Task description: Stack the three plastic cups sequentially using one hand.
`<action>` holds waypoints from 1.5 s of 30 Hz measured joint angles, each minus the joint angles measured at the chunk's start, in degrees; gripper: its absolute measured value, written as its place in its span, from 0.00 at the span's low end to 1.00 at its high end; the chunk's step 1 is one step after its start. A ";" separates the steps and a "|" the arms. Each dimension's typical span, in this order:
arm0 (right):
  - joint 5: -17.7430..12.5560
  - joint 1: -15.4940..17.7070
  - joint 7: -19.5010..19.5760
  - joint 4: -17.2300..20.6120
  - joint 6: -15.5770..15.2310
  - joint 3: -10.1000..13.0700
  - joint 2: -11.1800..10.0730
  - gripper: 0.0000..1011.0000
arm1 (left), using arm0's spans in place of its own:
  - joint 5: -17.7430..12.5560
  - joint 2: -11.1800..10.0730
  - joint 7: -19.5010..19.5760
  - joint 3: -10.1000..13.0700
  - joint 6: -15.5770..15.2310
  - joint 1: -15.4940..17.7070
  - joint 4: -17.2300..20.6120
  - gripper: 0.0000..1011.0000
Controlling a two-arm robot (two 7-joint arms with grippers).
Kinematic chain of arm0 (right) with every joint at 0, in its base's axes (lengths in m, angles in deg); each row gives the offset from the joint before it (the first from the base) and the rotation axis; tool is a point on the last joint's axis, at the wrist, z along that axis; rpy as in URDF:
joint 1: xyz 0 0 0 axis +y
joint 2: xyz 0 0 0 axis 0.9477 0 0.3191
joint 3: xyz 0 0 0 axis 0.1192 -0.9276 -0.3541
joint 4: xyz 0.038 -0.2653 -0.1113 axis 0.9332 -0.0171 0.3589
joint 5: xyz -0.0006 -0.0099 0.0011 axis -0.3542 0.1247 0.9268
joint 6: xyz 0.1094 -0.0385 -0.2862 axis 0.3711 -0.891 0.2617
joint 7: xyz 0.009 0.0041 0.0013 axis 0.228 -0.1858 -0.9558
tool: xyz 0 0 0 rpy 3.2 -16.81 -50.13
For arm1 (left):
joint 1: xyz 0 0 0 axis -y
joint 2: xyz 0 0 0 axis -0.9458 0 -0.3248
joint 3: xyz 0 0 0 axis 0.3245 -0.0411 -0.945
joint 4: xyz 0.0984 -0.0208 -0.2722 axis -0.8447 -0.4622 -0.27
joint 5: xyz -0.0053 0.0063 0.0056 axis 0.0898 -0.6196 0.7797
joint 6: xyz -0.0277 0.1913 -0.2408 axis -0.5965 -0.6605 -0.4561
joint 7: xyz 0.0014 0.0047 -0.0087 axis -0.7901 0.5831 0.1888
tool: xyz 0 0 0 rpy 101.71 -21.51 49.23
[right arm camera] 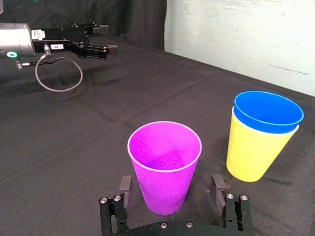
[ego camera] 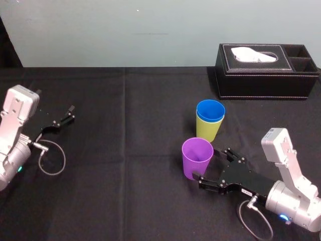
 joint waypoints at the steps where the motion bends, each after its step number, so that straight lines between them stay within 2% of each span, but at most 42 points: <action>1: -0.13 -0.32 0.00 -0.29 -0.15 -0.15 0.28 0.99 | 0.00 0.00 0.00 0.00 0.00 0.00 0.00 1.00; 19: -0.67 -3.74 -0.01 -2.97 -0.84 -2.16 2.53 0.99 | 0.00 0.00 0.00 0.00 0.00 0.00 0.00 1.00; 31: 0.15 -5.47 0.23 -4.00 -0.88 -3.18 3.37 0.99 | 0.00 0.00 0.00 0.00 0.00 0.00 0.00 1.00; 41: 0.18 -5.34 0.24 -3.94 -0.85 -3.09 3.30 0.99 | 0.00 0.00 0.00 0.00 0.00 0.00 0.00 1.00; 45: 0.17 -5.30 0.24 -3.88 -0.83 -3.05 3.27 0.92 | 0.00 0.00 0.00 0.00 0.00 0.00 0.00 1.00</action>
